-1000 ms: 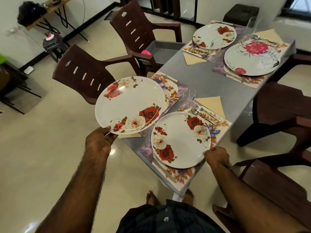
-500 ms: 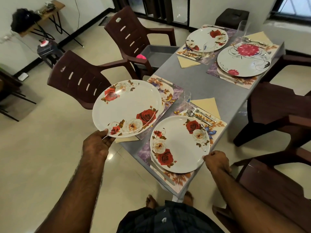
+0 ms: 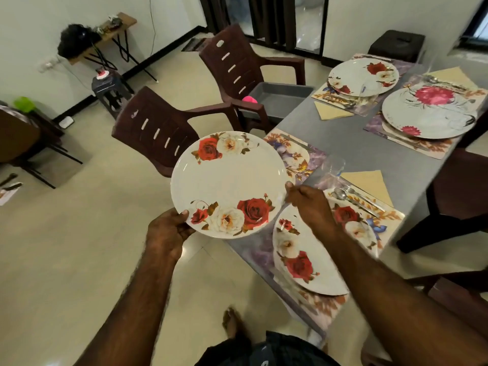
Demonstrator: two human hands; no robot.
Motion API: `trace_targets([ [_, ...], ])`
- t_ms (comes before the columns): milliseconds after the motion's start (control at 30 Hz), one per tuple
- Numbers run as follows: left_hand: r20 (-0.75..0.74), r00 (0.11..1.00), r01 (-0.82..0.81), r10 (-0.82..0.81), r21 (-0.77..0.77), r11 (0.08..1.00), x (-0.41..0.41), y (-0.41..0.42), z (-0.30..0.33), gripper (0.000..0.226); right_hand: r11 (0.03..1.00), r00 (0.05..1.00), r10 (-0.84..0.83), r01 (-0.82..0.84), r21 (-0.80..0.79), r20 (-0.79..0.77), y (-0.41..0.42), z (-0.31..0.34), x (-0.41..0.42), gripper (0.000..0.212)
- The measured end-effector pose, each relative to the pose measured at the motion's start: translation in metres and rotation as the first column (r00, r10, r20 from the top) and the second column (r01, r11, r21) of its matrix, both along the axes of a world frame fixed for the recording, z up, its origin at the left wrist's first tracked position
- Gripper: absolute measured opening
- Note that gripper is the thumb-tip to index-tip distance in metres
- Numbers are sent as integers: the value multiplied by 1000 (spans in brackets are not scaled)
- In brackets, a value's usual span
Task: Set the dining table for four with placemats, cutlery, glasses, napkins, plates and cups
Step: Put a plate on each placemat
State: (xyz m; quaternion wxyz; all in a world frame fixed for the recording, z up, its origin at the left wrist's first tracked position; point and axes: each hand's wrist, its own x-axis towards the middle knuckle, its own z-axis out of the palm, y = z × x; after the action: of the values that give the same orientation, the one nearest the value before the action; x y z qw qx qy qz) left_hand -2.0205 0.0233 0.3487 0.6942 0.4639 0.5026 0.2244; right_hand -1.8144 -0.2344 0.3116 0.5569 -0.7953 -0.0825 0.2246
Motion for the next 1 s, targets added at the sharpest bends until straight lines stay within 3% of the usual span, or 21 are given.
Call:
trace_targets([
  [67, 2, 999, 41, -41, 33, 999, -10, 26, -1, 22, 998, 998, 60, -60, -7, -34, 39, 15, 12, 47],
  [167, -5, 994, 105, -105, 63, 992, -18, 75, -7, 23, 993, 991, 120, -120, -10, -56, 85, 22, 24, 25],
  [300, 3, 974, 226, -227, 82, 971, -14, 158, -12, 20, 992, 979, 125, -120, 45, -159, 140, 17, 26, 18],
  [467, 26, 935, 353, -353, 5, 936, 16, 225, -11, 20, 973, 936, -189, 219, 72, -297, 181, 9, 23, 7],
  [600, -65, 915, 396, -398, -39, 917, 64, 255, -24, 12, 904, 844, -421, 420, -80, -333, 183, 3, 31, 12],
  [800, -144, 841, 506, -521, -126, 853, 143, 257, -60, 22, 774, 722, -634, 592, -227, -278, 169, -36, 62, 22],
  [1000, -212, 753, 606, -624, -148, 782, 192, 261, -78, 29, 715, 603, -695, 636, -291, -391, 158, -90, 97, 36],
])
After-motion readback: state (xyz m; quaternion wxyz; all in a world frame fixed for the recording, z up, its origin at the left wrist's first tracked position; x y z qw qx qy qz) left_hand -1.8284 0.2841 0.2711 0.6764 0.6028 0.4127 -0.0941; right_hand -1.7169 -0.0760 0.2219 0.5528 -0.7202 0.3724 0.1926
